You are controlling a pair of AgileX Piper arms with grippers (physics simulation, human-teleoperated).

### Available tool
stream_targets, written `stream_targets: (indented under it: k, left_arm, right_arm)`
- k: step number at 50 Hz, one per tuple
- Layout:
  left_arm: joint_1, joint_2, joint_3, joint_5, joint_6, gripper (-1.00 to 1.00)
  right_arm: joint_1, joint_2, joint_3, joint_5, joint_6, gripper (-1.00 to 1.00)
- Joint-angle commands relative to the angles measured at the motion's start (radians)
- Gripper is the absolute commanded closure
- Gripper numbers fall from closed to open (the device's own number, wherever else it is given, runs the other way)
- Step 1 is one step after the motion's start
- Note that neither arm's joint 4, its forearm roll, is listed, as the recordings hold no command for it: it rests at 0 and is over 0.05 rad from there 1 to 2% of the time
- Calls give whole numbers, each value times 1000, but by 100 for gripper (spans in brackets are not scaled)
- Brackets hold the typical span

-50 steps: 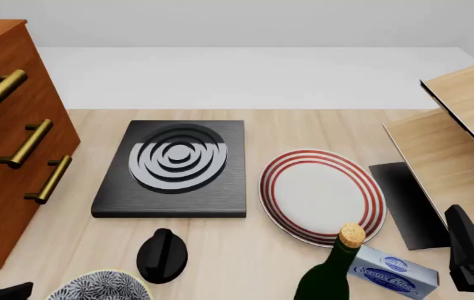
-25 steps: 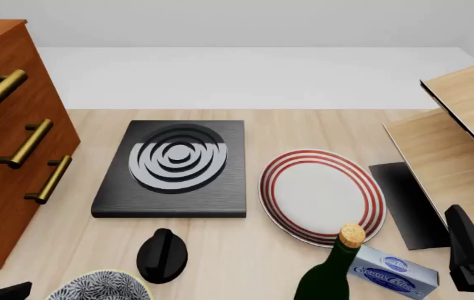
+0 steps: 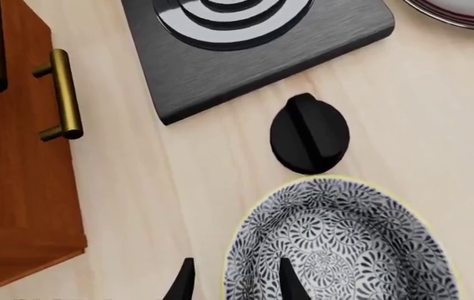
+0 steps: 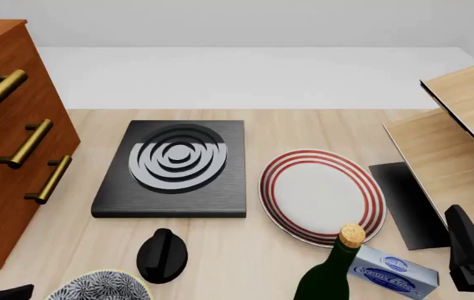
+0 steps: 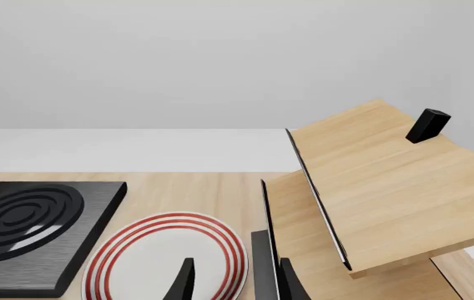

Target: Pick up the akita bowl and put it on the plate.

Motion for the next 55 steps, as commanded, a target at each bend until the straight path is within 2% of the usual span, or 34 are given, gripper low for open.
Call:
stream_targets:
  k: [1,19,39,55]
  left_arm:
    - [3,65,75,-31,5,-100]
    - [9,222,75,-168,10,-100]
    - [7,255,75,-184,16,-100]
    - [8,412,75,-326,28,-100]
  right_arm:
    - [0,0,0,0,0,-100]
    - [0,0,0,0,0,-100]
    - [0,0,0,0,0,-100]
    - [0,0,0,0,0,-100]
